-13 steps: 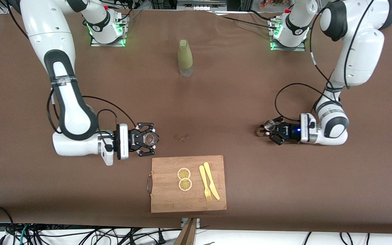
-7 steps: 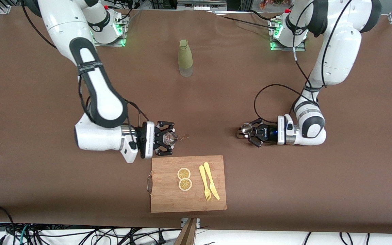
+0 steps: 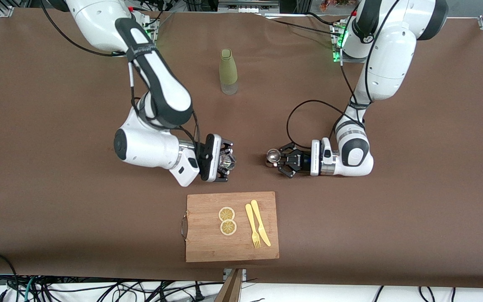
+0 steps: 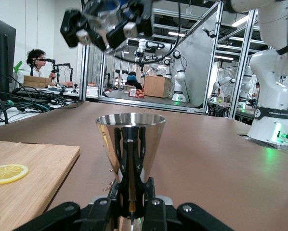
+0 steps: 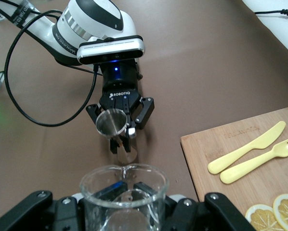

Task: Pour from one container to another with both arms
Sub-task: 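Lift and carry the glass cup and jigger toward each other mid-table, then tilt the glass cup with the right gripper, pouring into the jigger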

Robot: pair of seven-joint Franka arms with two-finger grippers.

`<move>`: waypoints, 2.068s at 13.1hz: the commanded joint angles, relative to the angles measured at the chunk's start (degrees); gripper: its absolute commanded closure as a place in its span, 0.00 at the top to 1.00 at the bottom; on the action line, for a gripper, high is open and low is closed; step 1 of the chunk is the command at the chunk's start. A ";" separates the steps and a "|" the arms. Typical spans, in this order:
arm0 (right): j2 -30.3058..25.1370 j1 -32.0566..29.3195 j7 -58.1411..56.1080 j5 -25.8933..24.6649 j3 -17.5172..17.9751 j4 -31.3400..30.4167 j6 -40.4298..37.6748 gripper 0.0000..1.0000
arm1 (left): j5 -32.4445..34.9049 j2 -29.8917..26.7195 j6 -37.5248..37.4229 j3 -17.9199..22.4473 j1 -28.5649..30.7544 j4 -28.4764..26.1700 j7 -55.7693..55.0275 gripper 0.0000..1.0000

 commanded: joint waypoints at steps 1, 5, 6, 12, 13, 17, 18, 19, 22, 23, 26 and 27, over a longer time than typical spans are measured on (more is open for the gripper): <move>-1.13 1.56 4.32 -4.12 -0.23 -0.68 1.12 0.07 | -4.05 -0.22 2.70 0.58 -2.74 0.51 0.44 0.00; -0.96 3.94 5.92 -7.90 -0.50 -1.56 3.94 0.07 | -6.88 1.10 4.45 0.58 -5.82 2.35 0.35 0.00; -0.96 4.11 6.09 -9.48 -0.50 -2.08 3.94 0.07 | -7.49 1.19 5.59 0.58 -6.53 2.44 0.35 0.00; -0.87 5.34 6.09 -14.06 -0.50 -4.37 3.94 0.07 | -8.72 2.51 8.76 0.58 -8.90 5.69 -0.97 0.00; -0.96 5.52 6.09 -14.59 -0.58 -4.81 3.94 0.07 | -8.90 2.51 9.37 0.58 -9.17 5.87 -1.23 0.00; -0.96 6.05 6.09 -16.35 -0.58 -5.69 3.68 0.07 | -9.42 2.60 10.00 0.58 -9.70 6.05 -1.23 0.00; -0.96 6.05 6.18 -17.05 -0.58 -5.78 3.41 0.07 | -9.43 2.60 10.00 0.58 -9.70 5.96 -1.23 0.00; -1.04 5.96 6.18 -17.31 -0.58 -5.78 3.24 0.07 | -9.43 2.51 10.00 0.58 -9.70 5.96 -1.23 0.00; -0.96 6.14 6.27 -18.54 -0.94 -5.95 3.32 0.07 | -9.43 2.60 10.00 0.58 -9.87 6.05 -1.23 0.00; -0.96 6.22 6.18 -19.16 -0.94 -5.95 3.32 0.07 | -9.51 2.60 10.00 0.58 -9.87 6.05 -1.23 0.00; -0.96 6.31 6.27 -20.39 -0.94 -6.04 3.32 0.07 | -9.52 3.03 10.00 0.58 -9.87 6.75 -1.23 0.00; -0.96 6.31 6.27 -20.39 -0.94 -5.95 3.41 0.07 | -9.52 3.21 10.00 0.58 -9.87 6.84 -1.23 0.00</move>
